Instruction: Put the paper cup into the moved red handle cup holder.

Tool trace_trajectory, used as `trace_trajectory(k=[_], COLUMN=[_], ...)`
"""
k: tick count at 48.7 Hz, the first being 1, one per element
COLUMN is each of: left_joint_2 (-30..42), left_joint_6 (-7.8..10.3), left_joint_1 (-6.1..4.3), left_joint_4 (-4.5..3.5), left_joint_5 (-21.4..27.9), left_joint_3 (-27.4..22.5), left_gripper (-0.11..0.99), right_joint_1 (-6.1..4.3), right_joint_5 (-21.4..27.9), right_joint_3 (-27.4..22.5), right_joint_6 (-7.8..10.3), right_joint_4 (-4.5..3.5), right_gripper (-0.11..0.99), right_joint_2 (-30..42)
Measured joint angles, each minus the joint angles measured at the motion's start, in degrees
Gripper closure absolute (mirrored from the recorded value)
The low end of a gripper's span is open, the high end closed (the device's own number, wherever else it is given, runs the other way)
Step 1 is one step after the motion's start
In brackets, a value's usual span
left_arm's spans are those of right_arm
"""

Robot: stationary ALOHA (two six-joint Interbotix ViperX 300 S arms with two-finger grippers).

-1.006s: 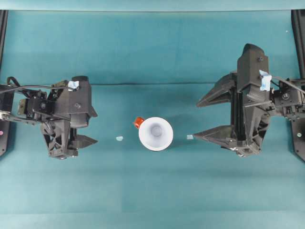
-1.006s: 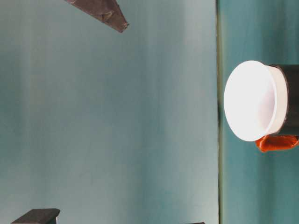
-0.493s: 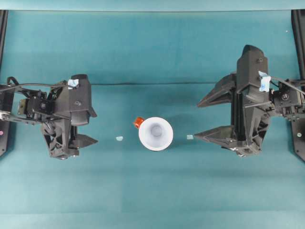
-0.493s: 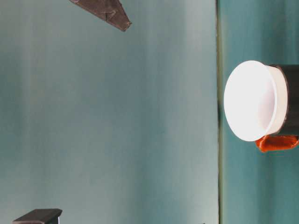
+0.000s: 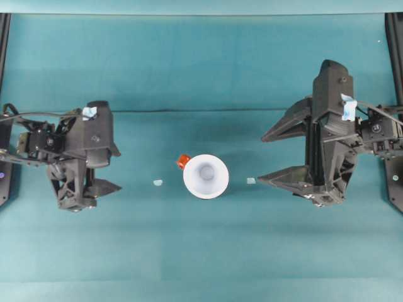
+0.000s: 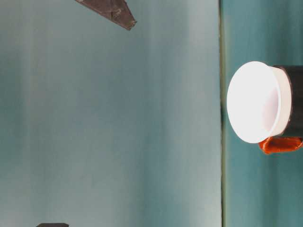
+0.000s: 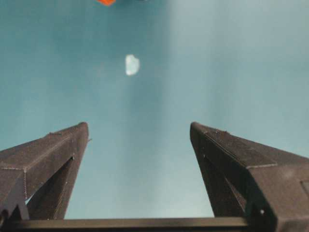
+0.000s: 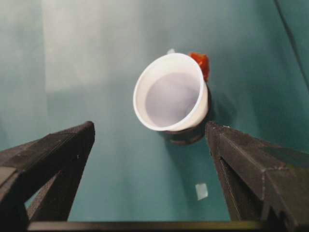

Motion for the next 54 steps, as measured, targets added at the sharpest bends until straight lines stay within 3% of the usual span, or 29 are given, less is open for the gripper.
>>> trace_trajectory(k=[5, 54], left_joint_2=[0.00, 0.00], left_joint_6=[0.00, 0.26], left_joint_1=[-0.35, -0.35], left_joint_4=[0.09, 0.09], left_joint_5=[0.00, 0.00], left_joint_3=[0.00, 0.00], left_gripper=[-0.06, -0.06], right_joint_1=[0.00, 0.00], right_joint_5=[0.00, 0.00], right_joint_3=[0.09, 0.70], right_joint_6=[0.00, 0.00], right_joint_4=[0.00, -0.09], right_gripper=[0.09, 0.09], right_joint_2=[0.00, 0.00])
